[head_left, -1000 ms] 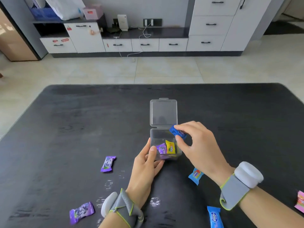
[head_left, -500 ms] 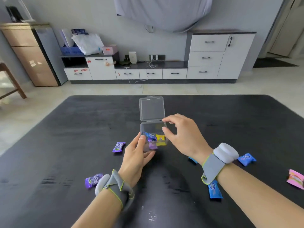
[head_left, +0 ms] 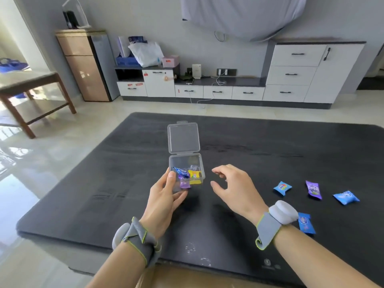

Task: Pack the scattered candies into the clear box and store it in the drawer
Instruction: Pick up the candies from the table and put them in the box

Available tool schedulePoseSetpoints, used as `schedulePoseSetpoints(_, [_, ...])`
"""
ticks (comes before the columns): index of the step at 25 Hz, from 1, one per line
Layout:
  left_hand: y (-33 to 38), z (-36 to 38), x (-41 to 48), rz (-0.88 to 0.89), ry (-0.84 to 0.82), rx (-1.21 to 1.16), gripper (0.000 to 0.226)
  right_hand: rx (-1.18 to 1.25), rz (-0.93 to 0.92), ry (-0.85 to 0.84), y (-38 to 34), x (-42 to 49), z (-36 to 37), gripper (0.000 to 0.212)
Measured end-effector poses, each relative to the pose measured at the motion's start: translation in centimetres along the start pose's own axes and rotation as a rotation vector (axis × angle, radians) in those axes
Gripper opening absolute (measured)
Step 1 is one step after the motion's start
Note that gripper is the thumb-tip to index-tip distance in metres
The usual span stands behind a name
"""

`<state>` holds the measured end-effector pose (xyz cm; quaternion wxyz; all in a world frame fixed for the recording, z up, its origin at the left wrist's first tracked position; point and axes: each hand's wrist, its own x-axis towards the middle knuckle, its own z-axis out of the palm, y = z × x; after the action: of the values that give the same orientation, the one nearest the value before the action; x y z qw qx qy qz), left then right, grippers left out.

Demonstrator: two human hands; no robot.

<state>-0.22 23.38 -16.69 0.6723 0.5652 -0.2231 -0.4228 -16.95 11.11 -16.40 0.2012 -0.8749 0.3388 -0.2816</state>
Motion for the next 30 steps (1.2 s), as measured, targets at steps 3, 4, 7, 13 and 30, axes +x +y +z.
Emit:
schedulePoseSetpoints(3, [0.6, -2.9, -0.6, 0.025, 0.043, 0.006, 0.029, -0.017, -0.032, -0.050, -2.6, 0.2, 2.7, 0.035])
schedulePoseSetpoints(4, [0.7, -3.9, -0.7, 0.030, 0.050, 0.006, 0.032, -0.022, -0.039, -0.059, -3.3, 0.2, 3.6, 0.036])
schedulePoseSetpoints(7, [0.6, -6.0, -1.2, 0.047, 0.053, 0.010, 0.037, -0.032, -0.049, -0.105, -4.7, 0.1, 5.6, 0.035])
schedulePoseSetpoints(13, [0.2, -9.7, -1.7, 0.006, 0.113, -0.042, 0.031, -0.079, -0.052, -0.230, -6.5, -0.1, 9.6, 0.045])
schedulePoseSetpoints(30, [-0.1, -9.0, -1.0, -0.044, 0.132, -0.113, 0.034, -0.041, -0.118, 0.076, -9.3, 3.4, 6.6, 0.019])
